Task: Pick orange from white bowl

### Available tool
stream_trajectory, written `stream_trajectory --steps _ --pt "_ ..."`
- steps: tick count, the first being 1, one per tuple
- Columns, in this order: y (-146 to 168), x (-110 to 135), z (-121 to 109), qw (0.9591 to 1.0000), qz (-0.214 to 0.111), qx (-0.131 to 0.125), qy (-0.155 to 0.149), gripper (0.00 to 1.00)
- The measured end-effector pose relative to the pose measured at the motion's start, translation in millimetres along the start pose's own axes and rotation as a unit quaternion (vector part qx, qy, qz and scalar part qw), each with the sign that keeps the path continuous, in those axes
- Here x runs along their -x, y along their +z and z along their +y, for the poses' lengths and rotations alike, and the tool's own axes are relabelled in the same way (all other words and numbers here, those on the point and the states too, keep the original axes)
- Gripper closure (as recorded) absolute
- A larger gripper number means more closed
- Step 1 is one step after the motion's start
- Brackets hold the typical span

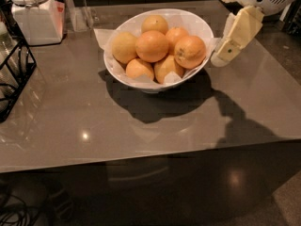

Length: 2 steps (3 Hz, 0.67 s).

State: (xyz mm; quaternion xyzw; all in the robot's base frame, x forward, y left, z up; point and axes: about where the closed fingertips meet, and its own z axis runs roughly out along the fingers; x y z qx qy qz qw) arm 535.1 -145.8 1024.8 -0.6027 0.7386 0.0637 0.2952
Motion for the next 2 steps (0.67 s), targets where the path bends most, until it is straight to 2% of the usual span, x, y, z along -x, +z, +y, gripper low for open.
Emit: stream_trajectory --steps 1,2 --pt "13.6 4.6 -12.7 0.9997 -0.021 0.000 0.011 0.00" --pt "14.2 4.6 -13.0 0.9997 -0.021 0.000 0.011 0.04"
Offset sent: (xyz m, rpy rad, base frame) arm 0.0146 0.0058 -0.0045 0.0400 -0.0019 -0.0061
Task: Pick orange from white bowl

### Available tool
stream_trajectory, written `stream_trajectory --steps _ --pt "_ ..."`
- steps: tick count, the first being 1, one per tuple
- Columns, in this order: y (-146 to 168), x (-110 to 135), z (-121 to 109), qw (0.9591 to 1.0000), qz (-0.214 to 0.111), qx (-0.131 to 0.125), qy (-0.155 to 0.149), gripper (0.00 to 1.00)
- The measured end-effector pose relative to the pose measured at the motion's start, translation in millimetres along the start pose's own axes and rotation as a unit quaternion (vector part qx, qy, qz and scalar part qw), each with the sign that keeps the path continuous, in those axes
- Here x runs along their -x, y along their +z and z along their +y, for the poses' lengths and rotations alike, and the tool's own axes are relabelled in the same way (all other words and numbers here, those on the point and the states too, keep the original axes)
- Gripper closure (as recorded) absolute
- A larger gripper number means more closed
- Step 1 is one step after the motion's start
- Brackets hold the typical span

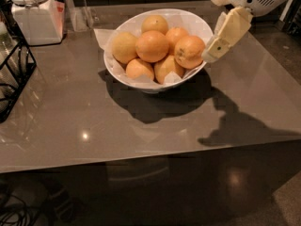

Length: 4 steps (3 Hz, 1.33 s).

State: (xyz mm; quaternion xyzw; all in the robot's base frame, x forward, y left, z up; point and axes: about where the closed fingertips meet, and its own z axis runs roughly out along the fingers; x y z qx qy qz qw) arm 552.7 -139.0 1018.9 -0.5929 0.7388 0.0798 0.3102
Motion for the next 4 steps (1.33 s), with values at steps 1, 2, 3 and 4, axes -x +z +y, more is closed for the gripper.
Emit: stream_trajectory --steps 1,2,3,4 --pt "0 0 0 1.0000 0.000 0.000 0.000 0.23" --pt "12 -4 -6 0.9998 -0.007 0.008 0.015 0.32" --pt "28 -6 -17 0.9993 -0.012 0.020 0.029 0.23" --pt "44 -10 -26 0.9984 -0.014 0.033 0.043 0.22"
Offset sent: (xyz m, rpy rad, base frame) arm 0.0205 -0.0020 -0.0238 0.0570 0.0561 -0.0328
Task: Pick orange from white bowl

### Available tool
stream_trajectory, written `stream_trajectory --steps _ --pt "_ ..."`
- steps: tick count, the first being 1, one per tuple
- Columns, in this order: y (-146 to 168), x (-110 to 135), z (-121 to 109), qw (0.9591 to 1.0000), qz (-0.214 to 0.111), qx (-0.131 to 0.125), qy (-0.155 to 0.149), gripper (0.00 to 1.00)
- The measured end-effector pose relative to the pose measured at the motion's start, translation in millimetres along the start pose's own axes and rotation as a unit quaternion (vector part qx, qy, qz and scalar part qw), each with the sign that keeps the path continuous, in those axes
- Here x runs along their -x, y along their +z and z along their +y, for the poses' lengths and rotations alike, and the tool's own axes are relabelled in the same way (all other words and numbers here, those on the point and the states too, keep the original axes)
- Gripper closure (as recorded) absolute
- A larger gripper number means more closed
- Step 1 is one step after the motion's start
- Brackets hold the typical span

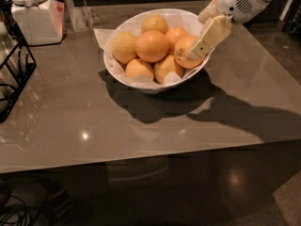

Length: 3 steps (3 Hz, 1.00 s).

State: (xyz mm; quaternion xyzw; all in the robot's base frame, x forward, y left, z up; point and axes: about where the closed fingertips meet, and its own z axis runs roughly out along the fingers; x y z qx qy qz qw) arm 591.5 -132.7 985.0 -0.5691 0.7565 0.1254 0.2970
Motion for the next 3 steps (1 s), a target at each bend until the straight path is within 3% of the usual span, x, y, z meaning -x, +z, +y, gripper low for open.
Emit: stream_trajectory --steps 3 --pt "43 -14 -14 0.9979 0.014 0.034 0.053 0.15"
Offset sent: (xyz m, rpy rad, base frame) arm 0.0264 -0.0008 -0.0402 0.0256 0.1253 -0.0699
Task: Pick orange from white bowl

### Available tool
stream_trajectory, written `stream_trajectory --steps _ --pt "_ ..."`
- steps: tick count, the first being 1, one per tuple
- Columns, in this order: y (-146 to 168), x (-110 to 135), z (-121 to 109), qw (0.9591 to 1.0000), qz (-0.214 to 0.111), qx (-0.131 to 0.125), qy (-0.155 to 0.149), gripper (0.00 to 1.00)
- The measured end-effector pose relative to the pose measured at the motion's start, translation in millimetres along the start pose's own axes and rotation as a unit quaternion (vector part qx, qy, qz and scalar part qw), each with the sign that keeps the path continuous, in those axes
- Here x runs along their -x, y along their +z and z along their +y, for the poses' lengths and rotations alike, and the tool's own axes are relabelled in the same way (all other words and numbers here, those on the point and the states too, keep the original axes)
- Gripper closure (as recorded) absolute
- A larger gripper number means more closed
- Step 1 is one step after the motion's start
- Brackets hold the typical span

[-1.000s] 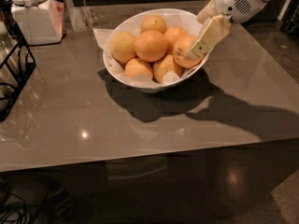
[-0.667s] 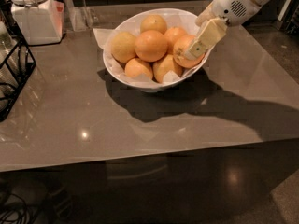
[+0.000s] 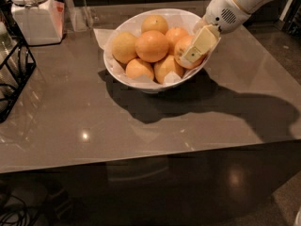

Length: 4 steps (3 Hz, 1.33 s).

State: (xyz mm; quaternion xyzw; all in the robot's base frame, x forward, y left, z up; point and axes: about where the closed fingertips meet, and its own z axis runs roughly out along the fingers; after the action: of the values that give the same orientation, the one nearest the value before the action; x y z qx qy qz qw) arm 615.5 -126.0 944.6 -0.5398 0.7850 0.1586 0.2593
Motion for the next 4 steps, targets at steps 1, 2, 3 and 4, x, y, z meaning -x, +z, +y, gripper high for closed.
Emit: stream_trajectory --steps 1,2,3,4 --pt "10 -2 -2 0.9999 0.006 0.009 0.011 0.17" --pt "10 -2 -2 0.9999 0.006 0.009 0.011 0.36" --pt "11 -8 0 0.9998 0.005 0.002 0.021 0.59" --pt "12 -13 1 0.9996 0.006 -0.002 0.029 0.83"
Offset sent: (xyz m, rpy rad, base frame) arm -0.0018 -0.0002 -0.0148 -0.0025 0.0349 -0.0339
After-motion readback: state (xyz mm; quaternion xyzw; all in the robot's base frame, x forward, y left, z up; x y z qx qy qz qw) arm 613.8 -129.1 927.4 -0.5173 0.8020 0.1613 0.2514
